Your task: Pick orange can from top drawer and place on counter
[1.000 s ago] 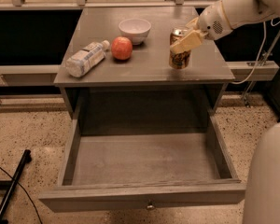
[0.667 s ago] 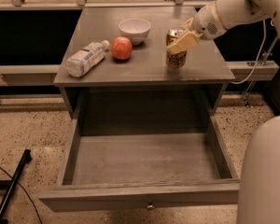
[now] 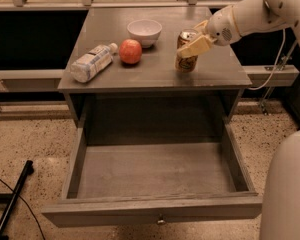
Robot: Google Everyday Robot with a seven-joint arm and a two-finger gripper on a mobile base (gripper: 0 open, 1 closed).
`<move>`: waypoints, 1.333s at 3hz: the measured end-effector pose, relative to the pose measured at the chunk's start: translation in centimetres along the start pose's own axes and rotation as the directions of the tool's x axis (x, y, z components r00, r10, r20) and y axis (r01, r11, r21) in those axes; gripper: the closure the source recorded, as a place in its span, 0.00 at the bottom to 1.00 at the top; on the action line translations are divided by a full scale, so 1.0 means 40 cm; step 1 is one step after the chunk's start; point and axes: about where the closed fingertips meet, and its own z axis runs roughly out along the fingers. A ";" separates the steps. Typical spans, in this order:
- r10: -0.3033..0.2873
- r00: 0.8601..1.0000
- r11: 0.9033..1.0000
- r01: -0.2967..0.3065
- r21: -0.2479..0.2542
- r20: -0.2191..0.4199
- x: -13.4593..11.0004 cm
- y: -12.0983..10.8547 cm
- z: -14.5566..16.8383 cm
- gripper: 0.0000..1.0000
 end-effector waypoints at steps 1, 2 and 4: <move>0.000 1.000 1.000 0.000 0.000 0.000 0.000 0.000 0.000 0.05; 0.000 1.000 1.000 0.000 0.000 0.000 0.000 0.000 0.000 0.00; -0.072 0.997 0.997 0.072 -0.020 -0.005 -0.002 0.015 -0.028 0.00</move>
Offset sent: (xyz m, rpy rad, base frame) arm 0.0000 0.0000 0.0000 0.0000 0.0000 0.0000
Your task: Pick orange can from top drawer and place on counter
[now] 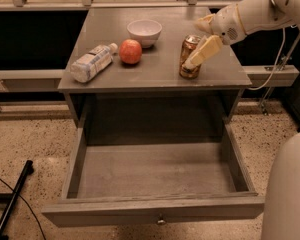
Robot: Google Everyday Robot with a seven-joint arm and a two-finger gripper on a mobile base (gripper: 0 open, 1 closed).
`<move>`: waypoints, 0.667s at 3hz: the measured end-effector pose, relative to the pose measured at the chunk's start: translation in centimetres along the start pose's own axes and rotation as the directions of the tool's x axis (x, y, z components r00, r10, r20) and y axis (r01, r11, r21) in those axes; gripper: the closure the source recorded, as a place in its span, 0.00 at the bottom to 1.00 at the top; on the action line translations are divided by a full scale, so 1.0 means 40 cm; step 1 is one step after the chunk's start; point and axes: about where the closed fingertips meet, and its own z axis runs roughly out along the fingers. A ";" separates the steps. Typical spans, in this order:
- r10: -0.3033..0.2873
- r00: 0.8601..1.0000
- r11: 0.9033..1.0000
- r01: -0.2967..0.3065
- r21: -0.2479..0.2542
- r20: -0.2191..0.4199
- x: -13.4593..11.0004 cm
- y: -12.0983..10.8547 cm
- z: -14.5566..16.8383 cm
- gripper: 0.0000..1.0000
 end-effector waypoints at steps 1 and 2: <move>-0.124 0.987 0.992 0.123 0.020 0.100 0.001 0.010 -0.092 0.00; -0.199 0.974 0.980 0.195 0.043 0.110 0.009 0.012 -0.117 0.00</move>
Offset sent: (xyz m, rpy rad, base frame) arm -0.0099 -0.0186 0.0148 0.0404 -0.0954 0.0623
